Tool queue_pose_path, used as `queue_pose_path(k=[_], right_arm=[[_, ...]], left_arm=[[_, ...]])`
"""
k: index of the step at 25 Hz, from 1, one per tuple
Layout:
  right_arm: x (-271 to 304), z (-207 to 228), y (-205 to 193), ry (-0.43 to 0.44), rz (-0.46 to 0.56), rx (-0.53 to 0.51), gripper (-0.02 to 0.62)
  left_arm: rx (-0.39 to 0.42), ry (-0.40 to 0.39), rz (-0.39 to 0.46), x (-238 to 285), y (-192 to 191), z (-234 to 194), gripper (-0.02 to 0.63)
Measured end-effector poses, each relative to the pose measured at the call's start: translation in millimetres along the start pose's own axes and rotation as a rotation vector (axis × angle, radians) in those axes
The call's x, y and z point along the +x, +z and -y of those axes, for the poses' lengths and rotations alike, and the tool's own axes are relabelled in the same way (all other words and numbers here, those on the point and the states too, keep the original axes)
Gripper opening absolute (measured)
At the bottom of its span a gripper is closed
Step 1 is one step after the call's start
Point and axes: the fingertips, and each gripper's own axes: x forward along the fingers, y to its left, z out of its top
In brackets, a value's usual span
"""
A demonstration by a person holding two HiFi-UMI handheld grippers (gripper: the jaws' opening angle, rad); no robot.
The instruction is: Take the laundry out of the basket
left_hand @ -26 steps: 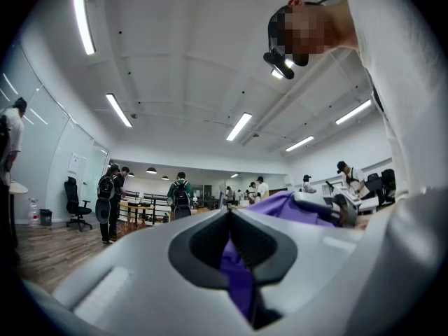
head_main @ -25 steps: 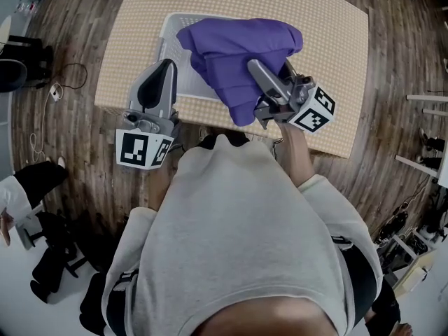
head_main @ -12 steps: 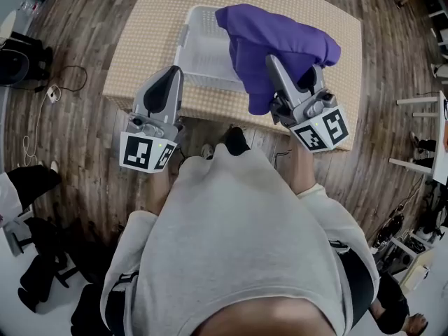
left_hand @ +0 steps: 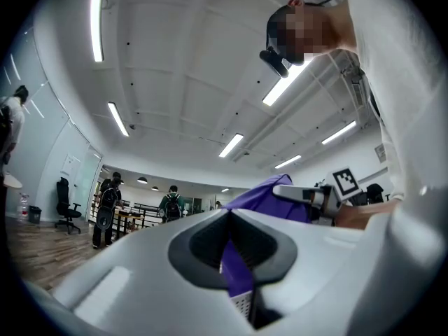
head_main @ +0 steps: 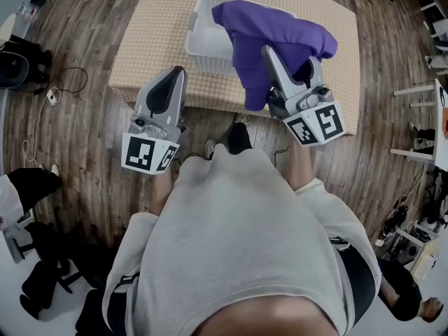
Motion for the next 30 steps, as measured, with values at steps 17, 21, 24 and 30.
queue_pose_path(k=[17,21,24,30], right_arm=[[-68,-40,87,0.011,0.133,-0.054,0.176],[-96,-49,113,0.055,0.177,-0.072,0.176],[-124,-55,128,0.089,0.202,-0.062,0.176],[-190,-70,146,0.123,0.221,-0.057,0.176]], left_arm=[[-0.003,-0.044,0.014,-23,16,58,0.011],[0.017,-0.031,0.006,-27,20,84,0.011],[0.026,-0.019,0.004,-34,24,111,0.011],[0.045,-0.012,-0.006,-59,32,181,0.011]])
